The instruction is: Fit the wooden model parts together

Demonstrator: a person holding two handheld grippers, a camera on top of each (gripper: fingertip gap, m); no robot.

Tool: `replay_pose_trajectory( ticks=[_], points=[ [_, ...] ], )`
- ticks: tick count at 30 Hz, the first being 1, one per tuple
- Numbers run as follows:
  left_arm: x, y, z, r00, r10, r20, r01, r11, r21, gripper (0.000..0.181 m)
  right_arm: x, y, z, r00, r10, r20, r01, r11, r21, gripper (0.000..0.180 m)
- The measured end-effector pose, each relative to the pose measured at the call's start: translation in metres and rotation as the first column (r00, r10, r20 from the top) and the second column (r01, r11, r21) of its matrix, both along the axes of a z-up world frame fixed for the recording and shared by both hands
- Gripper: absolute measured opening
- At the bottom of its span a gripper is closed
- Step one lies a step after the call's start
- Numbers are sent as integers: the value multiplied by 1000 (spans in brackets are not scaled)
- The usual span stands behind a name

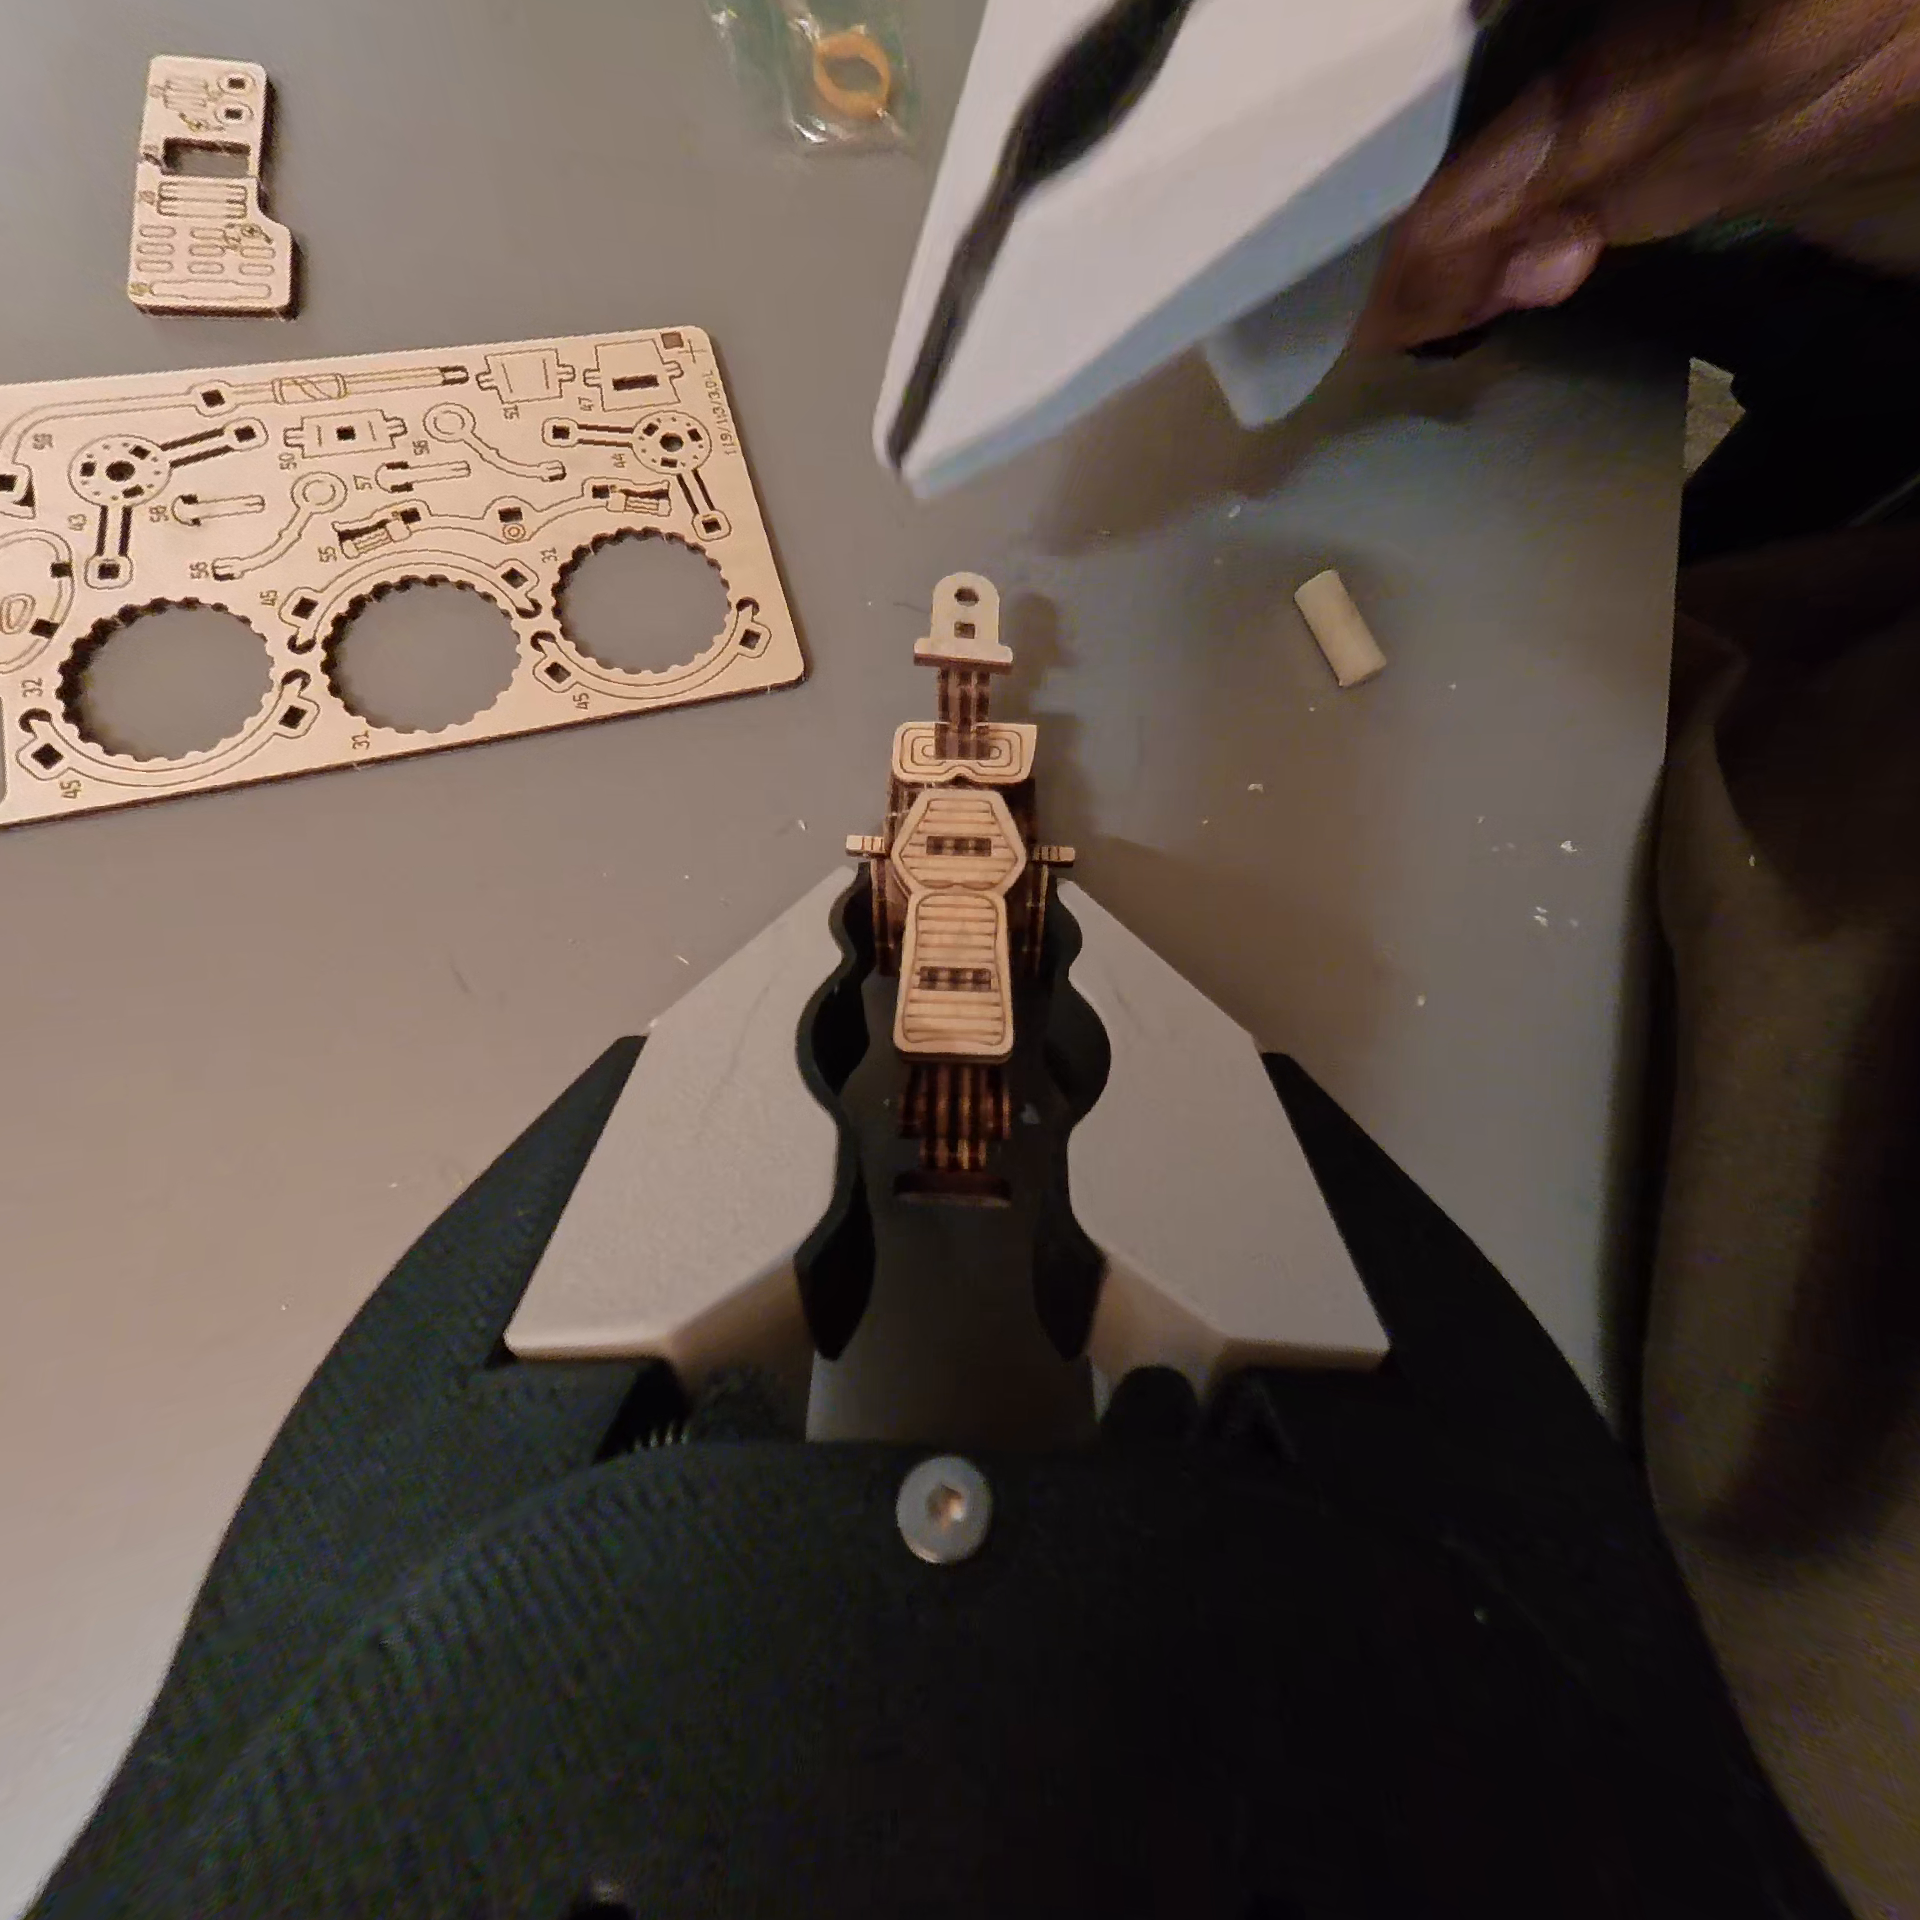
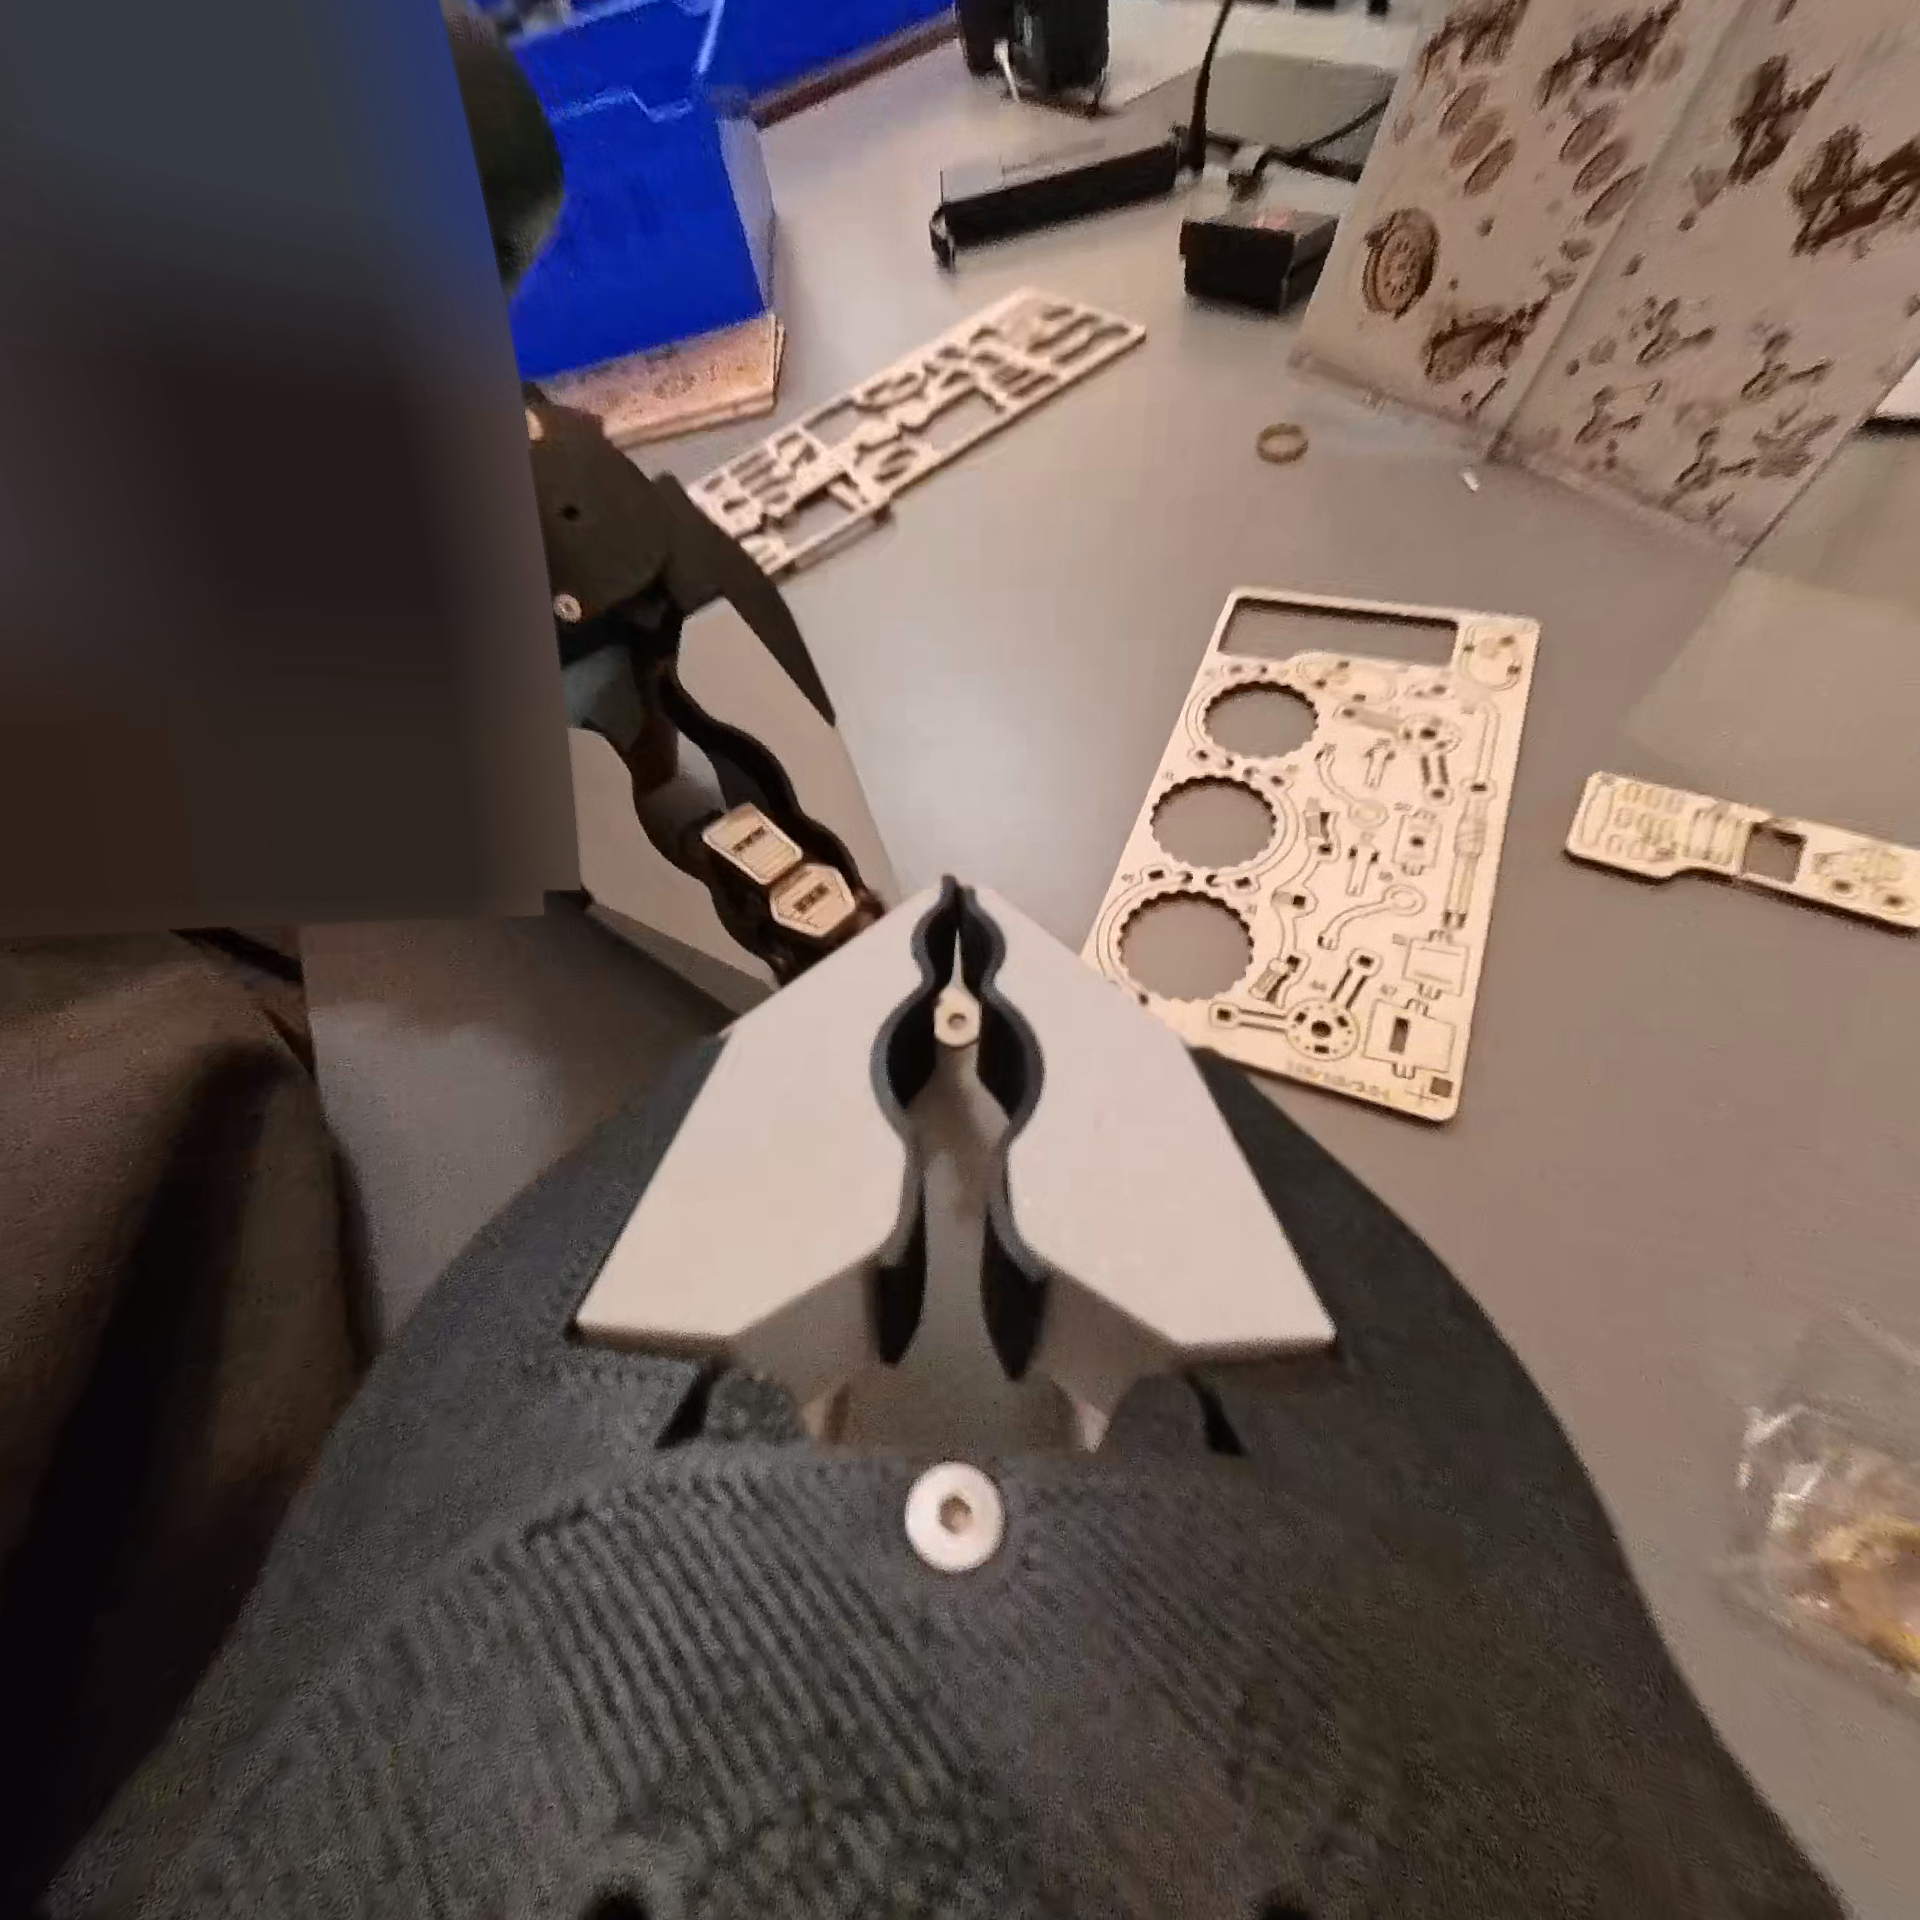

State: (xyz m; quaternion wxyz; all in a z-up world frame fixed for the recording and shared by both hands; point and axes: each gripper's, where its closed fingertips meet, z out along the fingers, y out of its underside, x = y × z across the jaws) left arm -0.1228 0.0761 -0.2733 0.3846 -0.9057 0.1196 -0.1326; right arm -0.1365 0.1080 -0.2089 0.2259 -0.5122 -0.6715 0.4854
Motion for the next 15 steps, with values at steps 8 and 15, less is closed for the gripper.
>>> replay_pose_trajectory(
  ticks=[8, 15],
  points=[
    [0, 0, 0, 1000, 0, 0, 0, 1000, 0, 29, -1, 1, 12, 999, -1, -37, 2, 1000, 26, 0],
    [0, 0, 0, 1000, 1, -2, -1, 1000, 1, 29, 1, -3, -4, 999, 16, 35, -19, 996, 84, 0]
  ],
)
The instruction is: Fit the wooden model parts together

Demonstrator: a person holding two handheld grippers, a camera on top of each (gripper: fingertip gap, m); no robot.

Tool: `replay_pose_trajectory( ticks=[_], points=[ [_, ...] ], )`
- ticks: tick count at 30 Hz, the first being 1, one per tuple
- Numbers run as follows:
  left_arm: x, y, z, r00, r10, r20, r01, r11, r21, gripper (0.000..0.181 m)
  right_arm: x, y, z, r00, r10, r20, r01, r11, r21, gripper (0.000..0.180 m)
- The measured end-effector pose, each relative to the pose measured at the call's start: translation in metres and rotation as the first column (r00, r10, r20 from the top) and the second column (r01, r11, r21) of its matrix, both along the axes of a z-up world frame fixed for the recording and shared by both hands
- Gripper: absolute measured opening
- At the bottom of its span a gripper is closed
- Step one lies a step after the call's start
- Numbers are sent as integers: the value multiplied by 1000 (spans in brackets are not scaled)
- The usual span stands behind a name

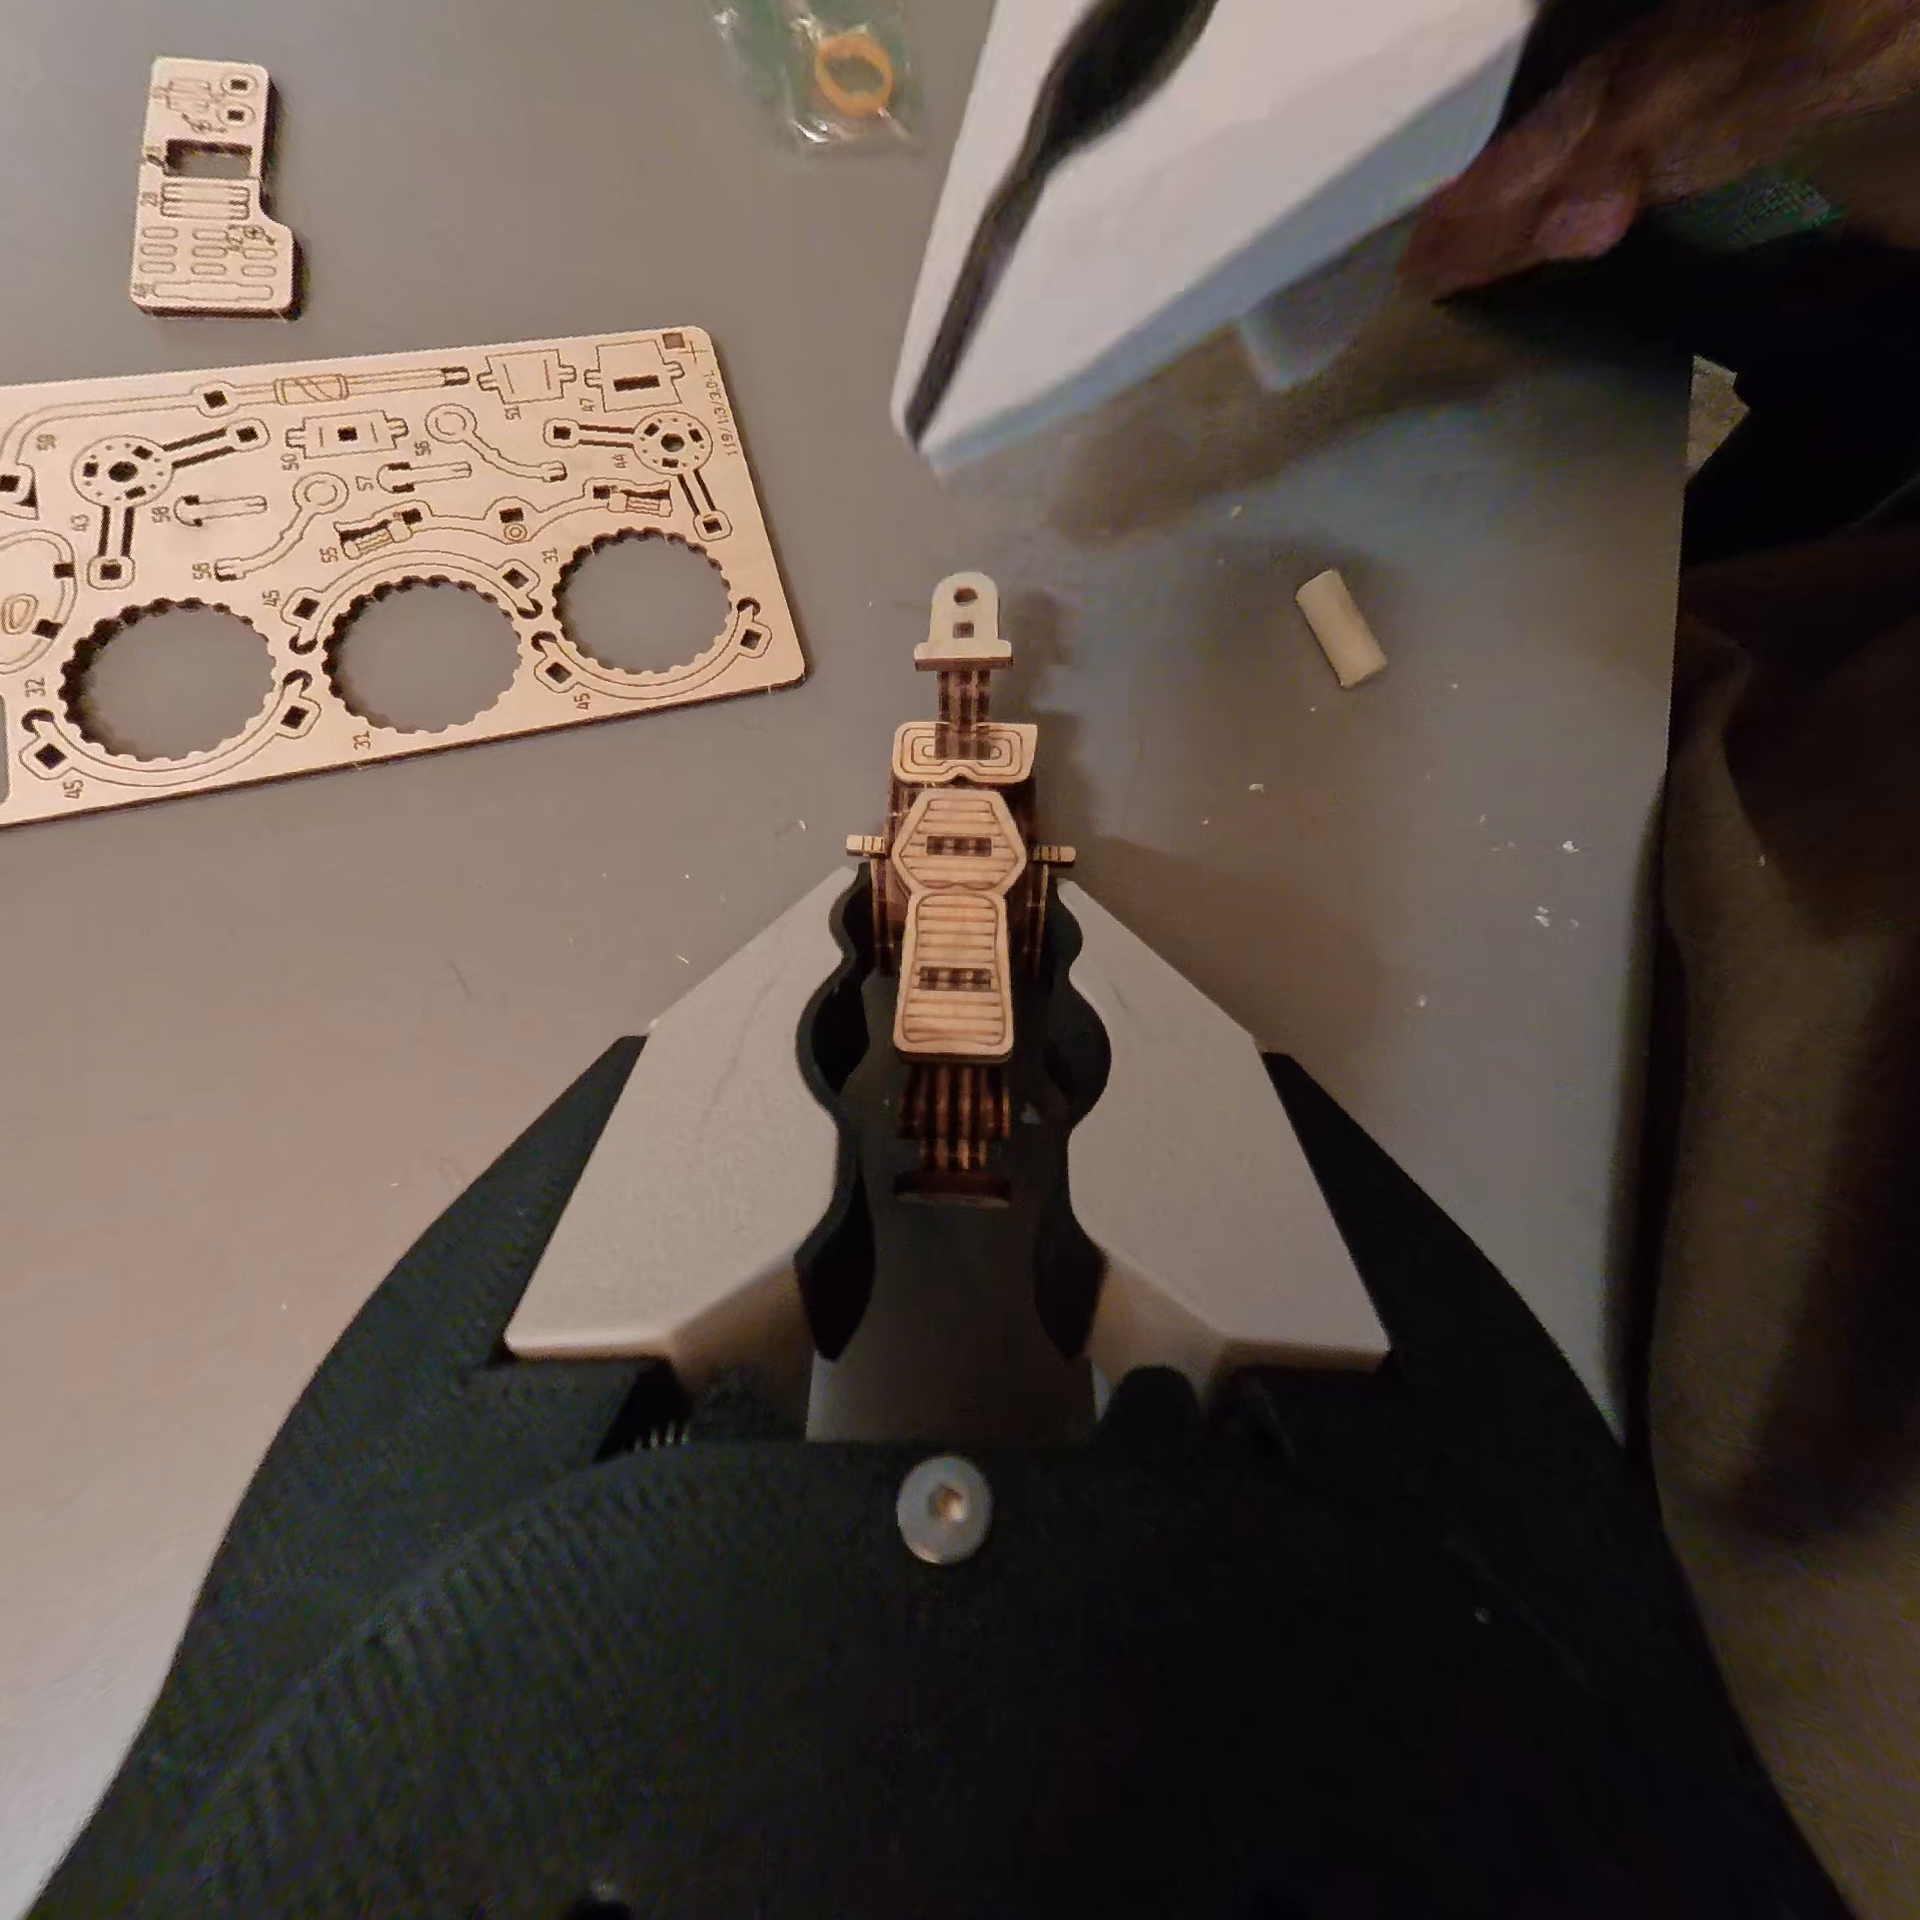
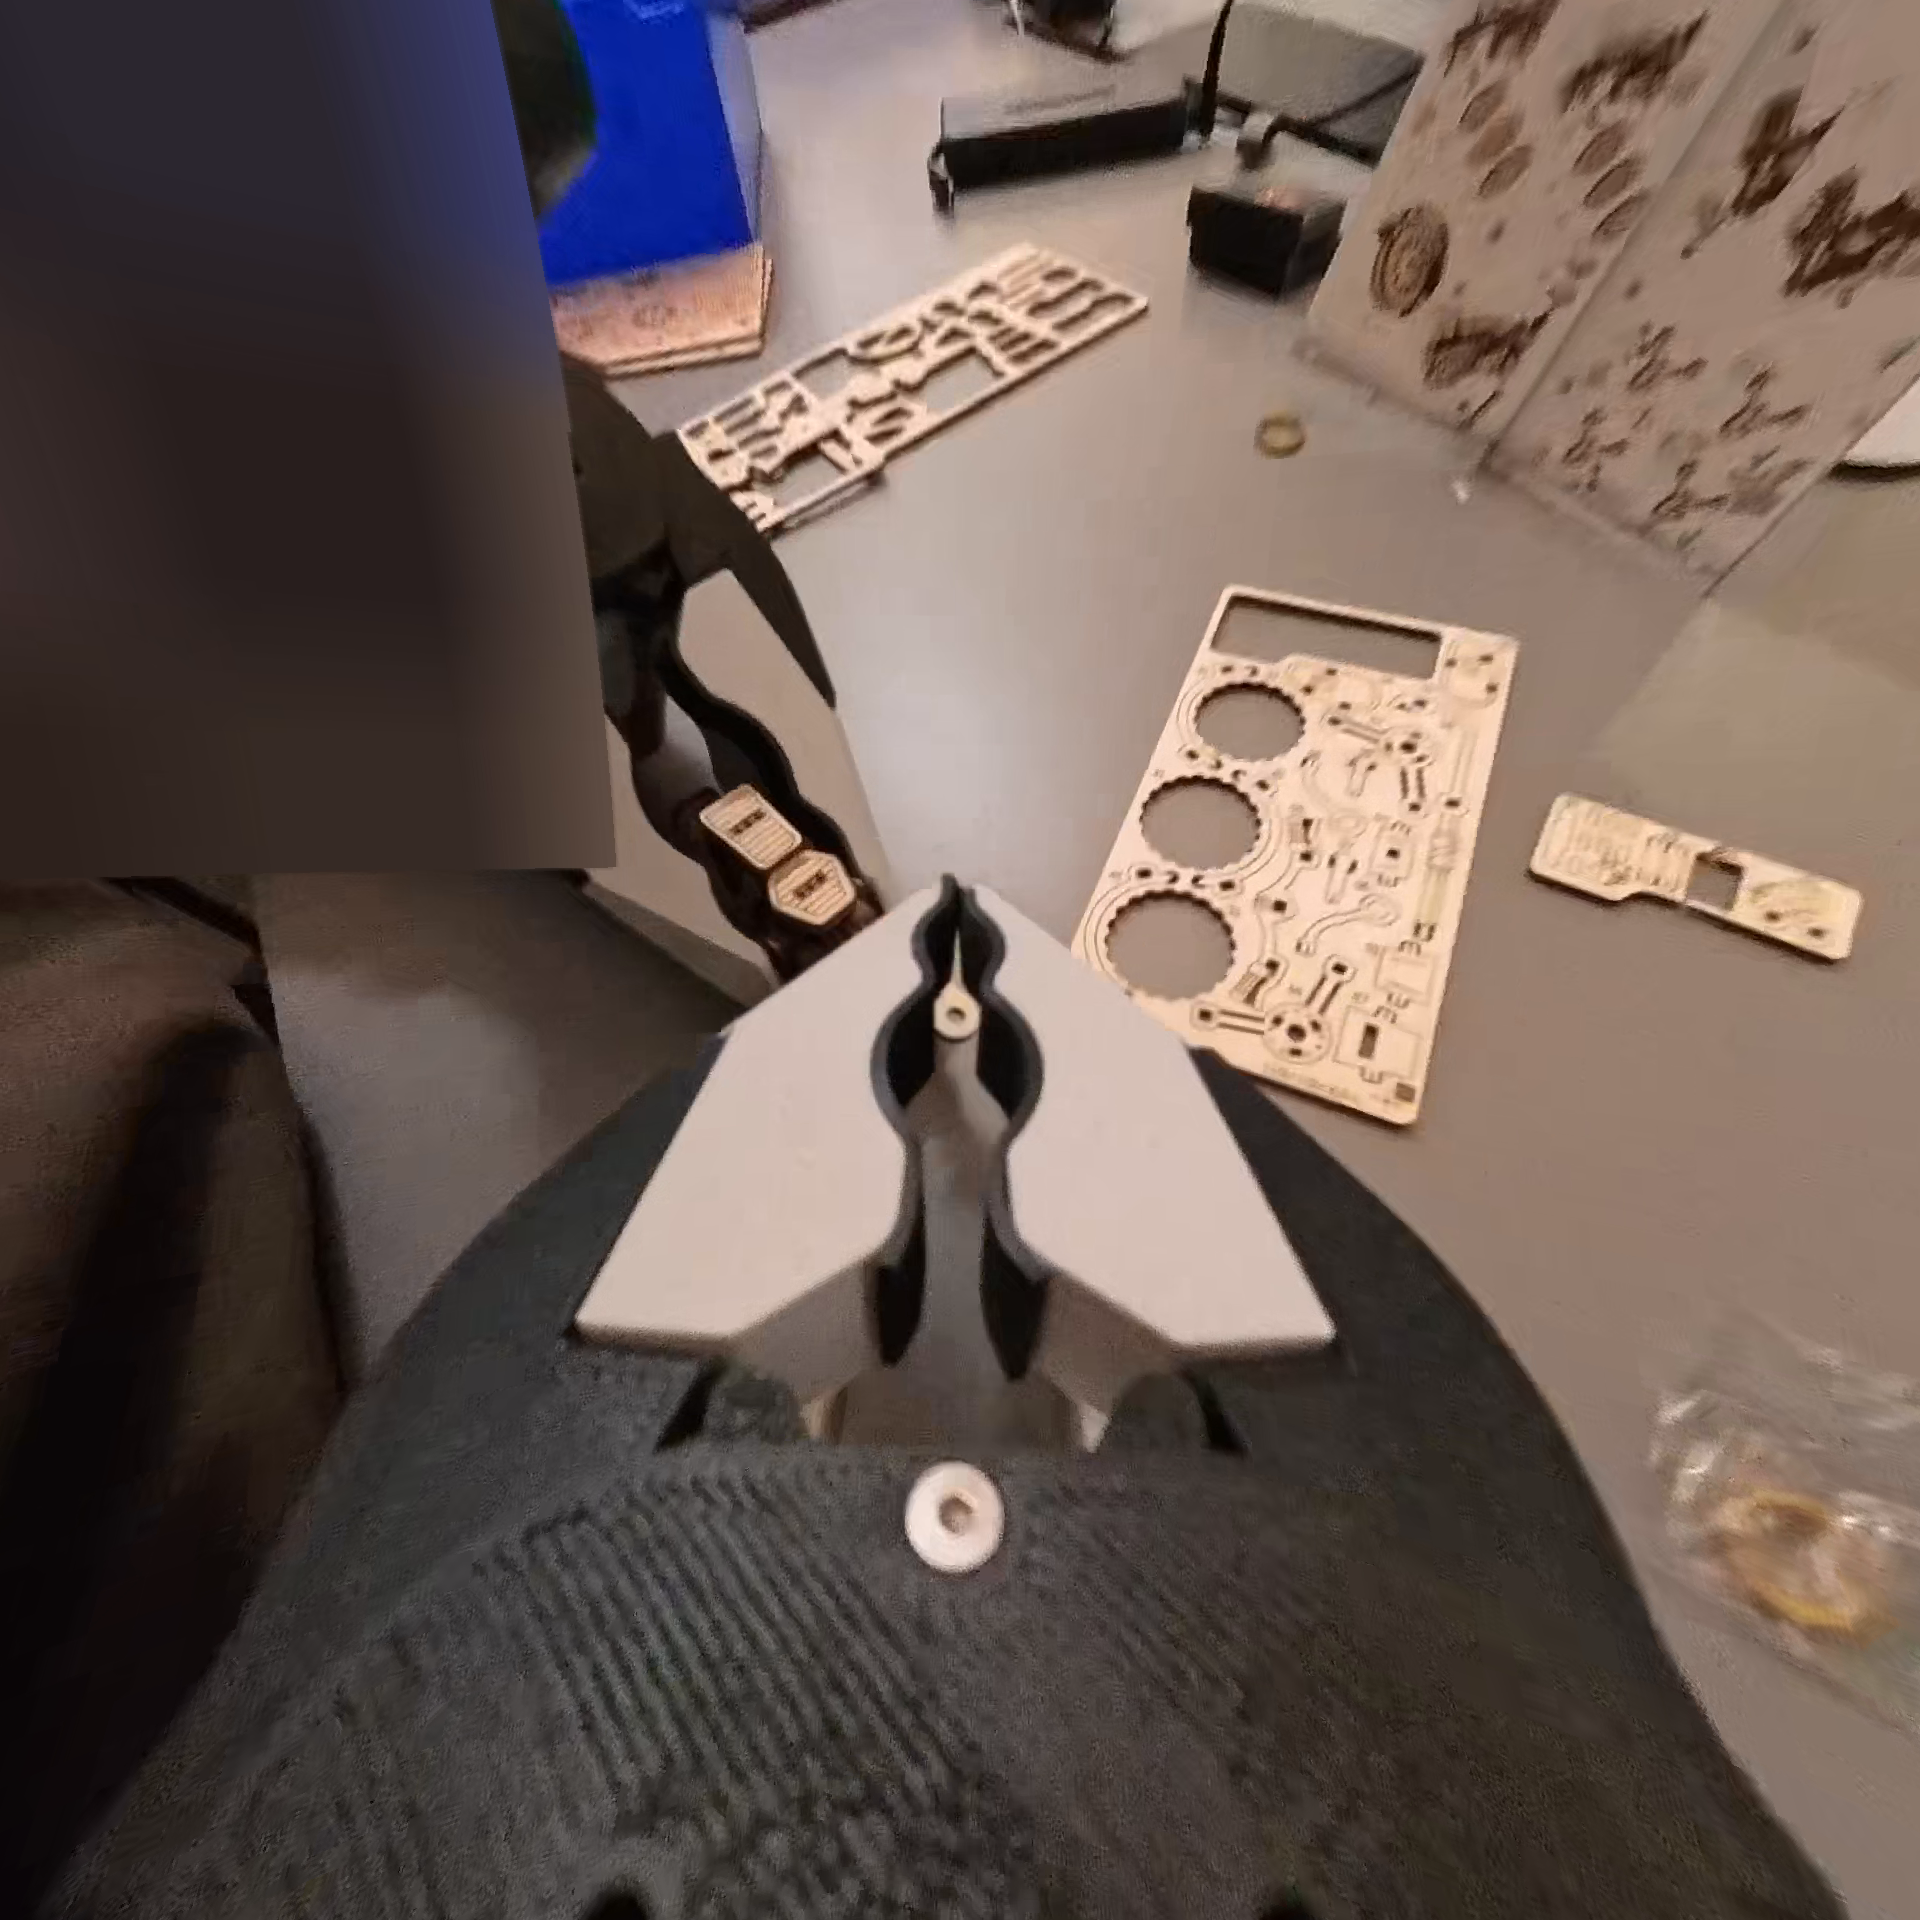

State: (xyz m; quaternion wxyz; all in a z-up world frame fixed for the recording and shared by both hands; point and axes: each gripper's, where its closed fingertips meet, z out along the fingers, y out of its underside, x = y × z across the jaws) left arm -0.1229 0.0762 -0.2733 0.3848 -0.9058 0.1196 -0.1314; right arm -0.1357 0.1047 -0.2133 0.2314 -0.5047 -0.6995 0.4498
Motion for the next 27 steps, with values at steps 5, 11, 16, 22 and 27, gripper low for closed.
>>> replay_pose_trajectory(
  ticks=[5, 11, 16, 22, 27],
  points=[
    [0, 0, 0, 1000, 0, 9, 0, 1000, -3, 29, 0, -2, -1, 999, 21, 32, -21, 1000, 0, 0],
    [0, 0, 0, 1000, 2, 10, -2, 1000, -3, 29, 7, -9, -15, 984, 63, 169, -76, 995, 71, 0],
    [0, 0, 0, 1000, 3, 4, -3, 1000, -1, 29, 7, -5, -5, 990, 48, 136, -59, 995, 76, 0],
    [0, 0, 0, 1000, 5, 20, -5, 1000, -5, 29, 13, -8, -24, 975, 69, 210, -86, 994, 71, 0],
    [0, 0, 0, 1000, 5, 16, -5, 1000, -4, 28, 10, -6, -4, 988, 60, 143, -71, 995, 75, 0]
  ],
)
